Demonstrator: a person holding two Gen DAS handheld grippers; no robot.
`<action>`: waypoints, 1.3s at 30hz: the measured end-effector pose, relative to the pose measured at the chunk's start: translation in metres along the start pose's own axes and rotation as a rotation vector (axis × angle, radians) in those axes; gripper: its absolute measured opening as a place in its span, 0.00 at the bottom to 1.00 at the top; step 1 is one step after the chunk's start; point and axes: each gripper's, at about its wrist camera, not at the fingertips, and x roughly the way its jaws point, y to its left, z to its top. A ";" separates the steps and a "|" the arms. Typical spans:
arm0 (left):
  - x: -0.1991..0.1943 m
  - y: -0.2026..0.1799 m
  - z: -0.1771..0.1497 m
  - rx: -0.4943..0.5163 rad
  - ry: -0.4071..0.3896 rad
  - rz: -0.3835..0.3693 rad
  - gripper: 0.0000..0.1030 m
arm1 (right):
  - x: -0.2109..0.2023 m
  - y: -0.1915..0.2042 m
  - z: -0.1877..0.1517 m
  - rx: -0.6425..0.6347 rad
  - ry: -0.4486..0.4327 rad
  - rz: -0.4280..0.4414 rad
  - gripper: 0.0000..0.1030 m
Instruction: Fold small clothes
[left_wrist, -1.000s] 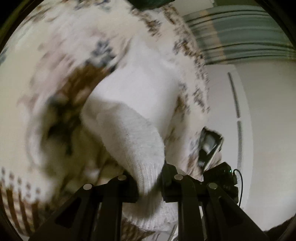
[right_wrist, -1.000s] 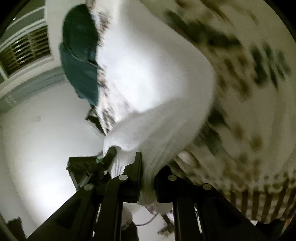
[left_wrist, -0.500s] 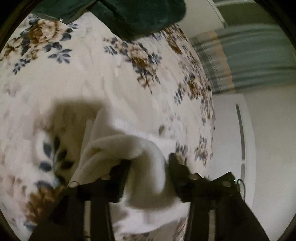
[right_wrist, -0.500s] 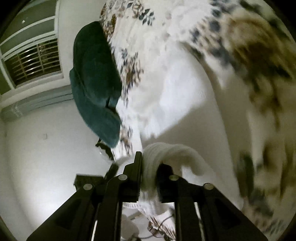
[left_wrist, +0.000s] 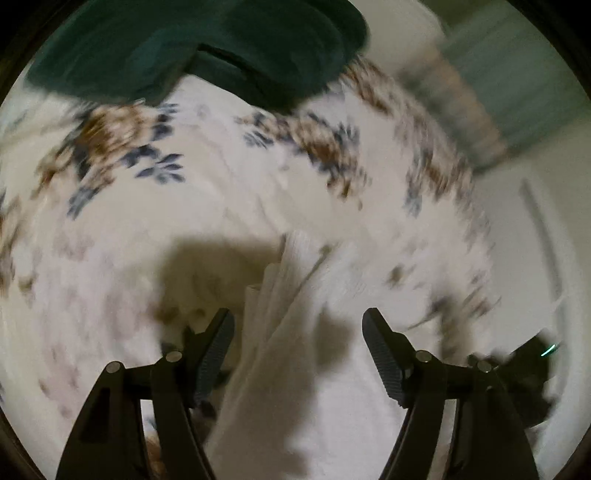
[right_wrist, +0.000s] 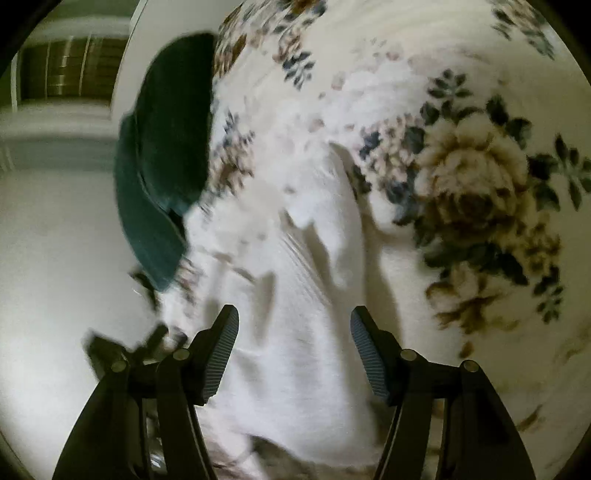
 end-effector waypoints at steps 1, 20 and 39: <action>0.010 -0.006 0.000 0.048 0.015 0.024 0.66 | 0.006 0.000 -0.002 -0.029 0.006 -0.030 0.63; 0.041 0.015 0.056 -0.026 0.087 -0.074 0.08 | -0.005 0.042 0.026 -0.081 -0.226 -0.272 0.03; -0.013 0.066 -0.100 -0.042 0.246 -0.162 0.57 | -0.007 -0.037 -0.124 0.047 0.138 -0.130 0.46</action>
